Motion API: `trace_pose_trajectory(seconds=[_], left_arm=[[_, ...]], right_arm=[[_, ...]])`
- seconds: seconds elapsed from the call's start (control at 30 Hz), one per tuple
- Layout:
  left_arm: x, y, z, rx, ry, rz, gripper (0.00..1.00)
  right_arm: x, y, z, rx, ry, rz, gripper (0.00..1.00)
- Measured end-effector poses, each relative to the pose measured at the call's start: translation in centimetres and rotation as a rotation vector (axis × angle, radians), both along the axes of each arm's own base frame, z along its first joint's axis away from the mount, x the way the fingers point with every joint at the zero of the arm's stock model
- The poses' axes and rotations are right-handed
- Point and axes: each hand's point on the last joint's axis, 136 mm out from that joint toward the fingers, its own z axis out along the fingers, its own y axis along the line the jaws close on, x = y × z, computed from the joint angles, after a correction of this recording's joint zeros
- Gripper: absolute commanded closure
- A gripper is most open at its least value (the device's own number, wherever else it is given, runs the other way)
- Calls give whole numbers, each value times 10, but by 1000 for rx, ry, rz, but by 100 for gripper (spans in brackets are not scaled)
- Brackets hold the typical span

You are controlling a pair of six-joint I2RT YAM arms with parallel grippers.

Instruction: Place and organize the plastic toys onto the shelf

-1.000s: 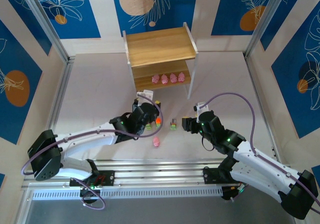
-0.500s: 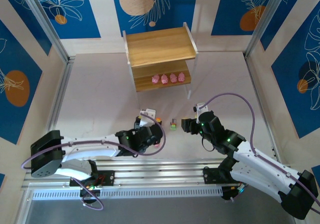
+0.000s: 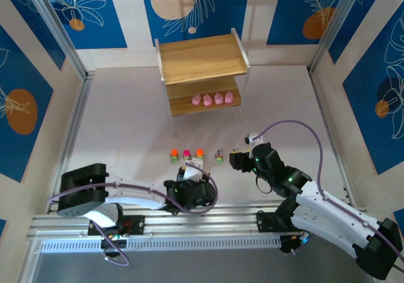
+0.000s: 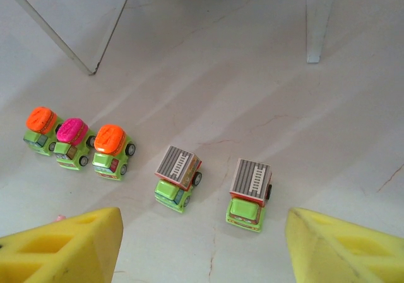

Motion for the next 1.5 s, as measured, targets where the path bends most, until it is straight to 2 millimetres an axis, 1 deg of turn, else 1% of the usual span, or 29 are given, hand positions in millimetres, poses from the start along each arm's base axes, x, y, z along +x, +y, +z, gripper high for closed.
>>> trace_pose_trajectory(seconds=[0.13,0.23,0.57,0.77,1.07,1.27,1.5], left_arm=[[-14,-5,-15,1,31,15,38],[-18,-6,-20,-25,52,52,38],[-20,0,-33,-82,88,136,39],[-21,1,-41,-72,98,148,40],[-22,-2,-46,-67,106,149,42],[-22,-1,-55,-45,124,149,43],[-20,-4,-58,-50,134,157,51]], right_arm=[[0,0,0,0,0,1,31],[-1,1,0,0,0,4,31],[-1,2,0,0,0,7,31],[-2,2,2,5,-5,11,31],[-2,3,2,4,-5,13,31],[-2,3,2,4,-5,14,31],[-2,3,2,4,-4,14,32]])
